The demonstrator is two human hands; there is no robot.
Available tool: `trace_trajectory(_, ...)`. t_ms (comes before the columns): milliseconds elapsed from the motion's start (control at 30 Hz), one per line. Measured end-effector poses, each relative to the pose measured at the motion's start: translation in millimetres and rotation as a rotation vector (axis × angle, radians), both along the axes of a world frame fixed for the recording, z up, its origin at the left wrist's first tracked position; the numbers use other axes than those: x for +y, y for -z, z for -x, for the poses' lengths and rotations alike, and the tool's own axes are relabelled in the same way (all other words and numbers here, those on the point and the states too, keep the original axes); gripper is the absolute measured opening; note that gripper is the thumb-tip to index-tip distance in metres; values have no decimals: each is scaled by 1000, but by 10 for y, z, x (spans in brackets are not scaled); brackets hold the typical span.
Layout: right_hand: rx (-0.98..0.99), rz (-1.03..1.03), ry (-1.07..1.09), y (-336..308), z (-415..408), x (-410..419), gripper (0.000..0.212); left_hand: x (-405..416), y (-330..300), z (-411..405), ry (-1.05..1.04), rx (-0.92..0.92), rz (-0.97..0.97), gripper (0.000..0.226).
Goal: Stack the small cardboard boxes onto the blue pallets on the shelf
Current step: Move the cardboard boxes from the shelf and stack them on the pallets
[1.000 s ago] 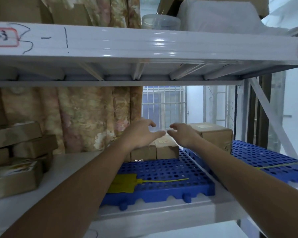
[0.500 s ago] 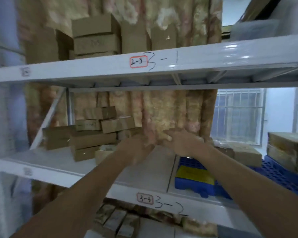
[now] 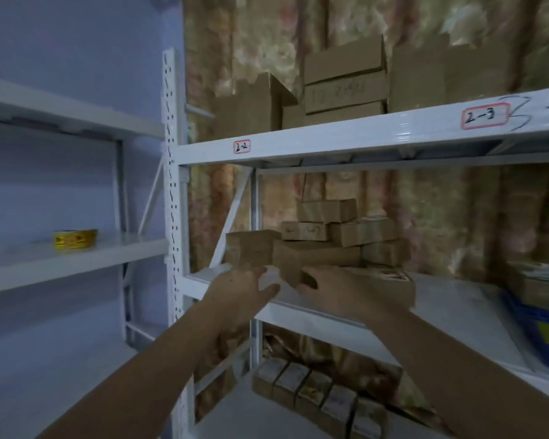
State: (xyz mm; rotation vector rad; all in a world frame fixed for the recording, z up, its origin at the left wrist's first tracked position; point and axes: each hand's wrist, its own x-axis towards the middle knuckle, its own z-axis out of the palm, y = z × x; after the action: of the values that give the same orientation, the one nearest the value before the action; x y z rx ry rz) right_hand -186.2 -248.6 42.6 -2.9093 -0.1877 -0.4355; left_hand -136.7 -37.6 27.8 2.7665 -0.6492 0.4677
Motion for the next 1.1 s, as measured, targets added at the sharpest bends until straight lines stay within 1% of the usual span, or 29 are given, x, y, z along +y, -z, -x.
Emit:
trace_trajectory(133, -10, -16, -26, -20, -278, 328, 50, 326, 50, -260, -5, 9, 32, 71)
trace_trajectory(267, -82, -45, -65, -86, -565, 590, 61, 454, 57, -543, 45, -11, 77, 61)
trace_trajectory(367, -92, -46, -88, -114, -831, 686, 42, 473, 10, -798, 49, -20, 96, 57)
trace_trajectory(433, -146, -19, -116, -165, -959, 735, 41, 464, -42, -975, 53, -27, 114, 60)
trace_trajectory(467, -175, 1, -105, -203, -1024, 742, 45, 447, -88, -1053, 84, -25, 135, 58)
trace_trajectory(500, -200, 18, -102, -245, -1116, 736, 47, 418, -133, -1141, 138, -26, 164, 52)
trace_trajectory(567, -214, 34, -88, -373, -1280, 690, 43, 355, -245, -1262, 258, -42, 224, 36)
trace_trajectory(633, -232, 47, -79, -492, -1432, 626, 43, 275, -350, -1412, 309, -55, 296, 34)
trace_trajectory(700, -268, 61, -42, -619, -1526, 556, 50, 156, -409, -1622, 307, -42, 364, 37)
trace_trajectory(733, -292, 75, -15, -675, -1552, 516, 51, 81, -438, -1726, 303, -28, 404, 43)
trace_trajectory(800, -349, 80, 53, -762, -1603, 403, 51, -94, -508, -1918, 306, 52, 503, 55)
trace_trajectory(833, -383, 75, 83, -802, -1633, 326, 50, -200, -546, -1998, 328, 90, 555, 58)
trace_trajectory(933, -474, 31, 202, -919, -1651, 55, 49, -521, -690, -2155, 438, 133, 714, 56)
trace_trajectory(1033, -527, -8, 401, -1013, -1599, -245, 63, -827, -799, -2289, 537, 220, 787, 59)
trace_trajectory(1100, -538, -86, 518, -1047, -1568, -439, 77, -1002, -852, -2352, 588, 269, 776, 65)
